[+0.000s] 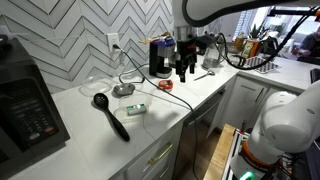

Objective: Pick up the measuring cup from the microwave top and put it on the metallic plate

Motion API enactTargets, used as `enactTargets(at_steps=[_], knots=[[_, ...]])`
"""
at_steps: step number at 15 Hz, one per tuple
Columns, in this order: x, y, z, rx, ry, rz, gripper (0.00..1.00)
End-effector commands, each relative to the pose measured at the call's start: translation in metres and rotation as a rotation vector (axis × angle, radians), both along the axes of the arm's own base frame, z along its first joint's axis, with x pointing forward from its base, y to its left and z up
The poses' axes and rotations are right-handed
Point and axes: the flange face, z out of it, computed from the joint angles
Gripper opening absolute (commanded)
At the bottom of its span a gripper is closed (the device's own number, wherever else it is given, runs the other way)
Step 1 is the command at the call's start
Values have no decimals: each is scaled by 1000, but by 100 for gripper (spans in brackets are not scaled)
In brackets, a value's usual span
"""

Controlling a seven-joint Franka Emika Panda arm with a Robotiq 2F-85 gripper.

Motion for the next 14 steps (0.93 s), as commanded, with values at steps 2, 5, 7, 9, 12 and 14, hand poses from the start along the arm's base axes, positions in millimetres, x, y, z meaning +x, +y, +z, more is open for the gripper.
enactTargets(at_steps=[2,5,7,9,12,14], knots=[[33,27,18,-85,-63,88,100],[64,39,44,-218,-134,161,100],[88,43,73,-341,-182,183,100],[117,46,103,-433,-251,250,100],[165,75,125,-299,-317,390,100],[186,108,127,-264,-302,495,100]])
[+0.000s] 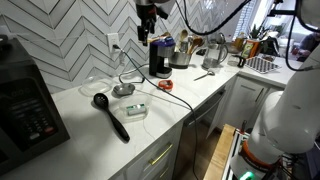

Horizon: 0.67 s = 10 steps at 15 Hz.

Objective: Pick up the measuring cup from the microwave top and put it on the metallic plate

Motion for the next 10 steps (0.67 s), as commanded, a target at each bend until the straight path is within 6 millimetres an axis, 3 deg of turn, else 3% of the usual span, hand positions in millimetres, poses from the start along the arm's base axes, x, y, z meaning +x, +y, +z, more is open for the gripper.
enactTargets(at_steps=[1,4,6,10], knots=[[48,53,0,10,77,181,100],[71,87,-10,-133,122,274,100],[84,105,-7,-245,93,321,100],[112,127,29,-329,-80,485,100]])
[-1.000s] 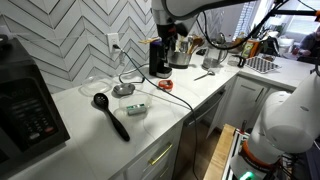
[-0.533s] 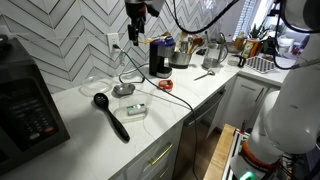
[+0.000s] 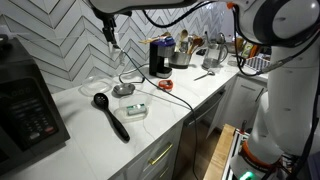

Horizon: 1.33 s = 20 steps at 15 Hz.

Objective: Pick up the measuring cup from the microwave top and put it on the metallic plate

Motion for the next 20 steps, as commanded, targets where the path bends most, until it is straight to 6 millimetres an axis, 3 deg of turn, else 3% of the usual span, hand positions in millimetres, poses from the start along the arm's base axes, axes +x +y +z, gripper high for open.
enactTargets(at_steps=[1,2,7,8,10,17,20], knots=[[28,10,38,13,-118,170,100],[13,11,21,10,-76,98,100],[16,11,24,14,-88,108,100],[20,20,25,88,-146,219,100],[31,34,25,134,-243,280,100],[76,50,29,464,-491,333,100],[89,62,10,604,-503,420,100]])
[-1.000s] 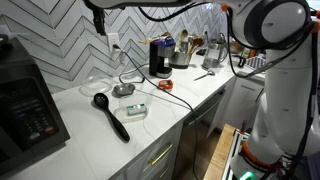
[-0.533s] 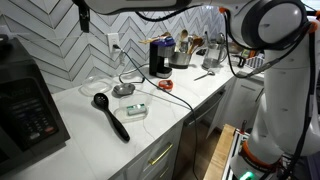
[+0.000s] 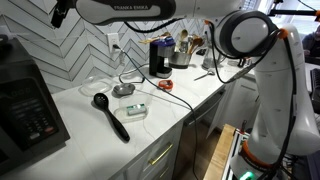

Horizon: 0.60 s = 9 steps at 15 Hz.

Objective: Pick up the measuring cup from the microwave top and put it on the metallic plate

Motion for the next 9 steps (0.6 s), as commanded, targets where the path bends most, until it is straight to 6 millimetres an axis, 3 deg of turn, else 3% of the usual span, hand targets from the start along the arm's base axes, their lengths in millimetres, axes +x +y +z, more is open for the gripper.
enactTargets(at_steps=[1,5,9], knots=[[18,13,-21,147,-4,128,100],[15,32,-53,216,73,317,100],[3,38,-59,143,217,481,100]])
